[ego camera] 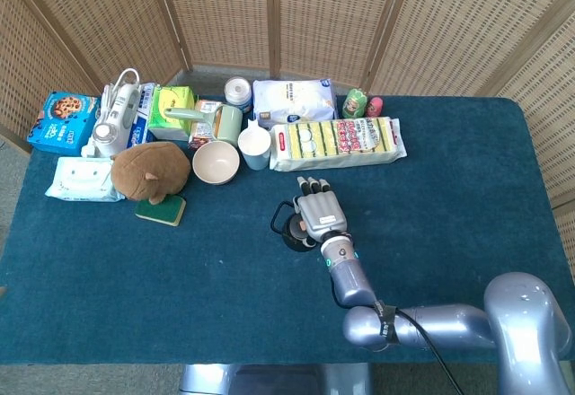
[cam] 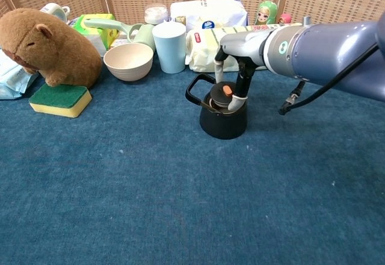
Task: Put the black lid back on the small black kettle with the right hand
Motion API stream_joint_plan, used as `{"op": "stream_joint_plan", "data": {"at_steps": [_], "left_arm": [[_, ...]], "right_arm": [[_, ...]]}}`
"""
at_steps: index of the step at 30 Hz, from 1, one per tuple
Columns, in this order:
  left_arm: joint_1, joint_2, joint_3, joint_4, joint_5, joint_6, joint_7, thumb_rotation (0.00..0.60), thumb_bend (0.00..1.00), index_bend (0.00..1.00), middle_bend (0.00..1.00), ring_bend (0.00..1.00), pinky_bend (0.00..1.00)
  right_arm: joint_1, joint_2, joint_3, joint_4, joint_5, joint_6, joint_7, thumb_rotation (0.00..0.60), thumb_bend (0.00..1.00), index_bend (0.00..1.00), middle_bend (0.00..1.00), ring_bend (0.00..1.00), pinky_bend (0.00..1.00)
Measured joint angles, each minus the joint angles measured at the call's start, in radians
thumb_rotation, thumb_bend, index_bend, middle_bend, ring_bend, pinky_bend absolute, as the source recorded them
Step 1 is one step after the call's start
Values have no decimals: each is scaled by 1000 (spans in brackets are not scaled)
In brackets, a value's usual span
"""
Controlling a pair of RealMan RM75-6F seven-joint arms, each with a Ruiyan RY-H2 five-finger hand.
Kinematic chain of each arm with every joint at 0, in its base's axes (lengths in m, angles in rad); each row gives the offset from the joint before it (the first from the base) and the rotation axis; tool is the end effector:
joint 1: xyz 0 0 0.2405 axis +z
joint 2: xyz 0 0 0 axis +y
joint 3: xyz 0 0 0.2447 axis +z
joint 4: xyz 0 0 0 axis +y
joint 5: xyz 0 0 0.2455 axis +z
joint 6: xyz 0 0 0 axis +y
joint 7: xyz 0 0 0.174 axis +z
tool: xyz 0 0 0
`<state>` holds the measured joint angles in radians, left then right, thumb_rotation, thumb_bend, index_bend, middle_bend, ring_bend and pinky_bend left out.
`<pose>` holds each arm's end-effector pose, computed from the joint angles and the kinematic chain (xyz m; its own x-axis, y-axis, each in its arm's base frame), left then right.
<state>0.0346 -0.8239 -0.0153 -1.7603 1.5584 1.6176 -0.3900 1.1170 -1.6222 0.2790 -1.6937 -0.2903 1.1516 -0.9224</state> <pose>-0.3111 0.1667 0.2084 0.1680 -0.0550 0.9843 0.9857 0.0194 -0.1672 -0.0278 -0.3656 -0.0847 0.5356 -0.3877 0.7503 -0.8445 -0.2495 0.4739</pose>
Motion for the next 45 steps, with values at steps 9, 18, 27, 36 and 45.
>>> {"op": "stream_joint_plan", "data": {"at_steps": [9, 18, 27, 36, 45], "left_arm": [[4, 1, 0, 2, 2, 8, -9, 600, 158, 0, 0, 0, 106], [6, 3, 0, 7, 2, 12, -18, 600, 158, 0, 0, 0, 107], [3, 4, -4, 15, -3, 8, -27, 600, 158, 0, 0, 0, 106], [15, -5, 3, 19, 24, 37, -1, 600, 148, 0, 0, 0, 106], [19, -17, 8, 2, 37, 44, 54, 600, 147, 0, 0, 0, 106]], "right_arm": [[1, 22, -7, -22, 10, -10, 8, 600, 283, 291, 19, 4, 0], [7, 29, -14, -39, 14, 5, 7, 600, 283, 283, 18, 2, 0], [-12, 97, -32, -146, -30, 54, 5, 600, 262, 243, 17, 3, 0], [-144, 258, -137, -283, -349, 115, 122, 538, 0, 106, 18, 13, 0], [-364, 365, -279, -133, -946, 247, 513, 413, 0, 115, 43, 17, 0]]}}
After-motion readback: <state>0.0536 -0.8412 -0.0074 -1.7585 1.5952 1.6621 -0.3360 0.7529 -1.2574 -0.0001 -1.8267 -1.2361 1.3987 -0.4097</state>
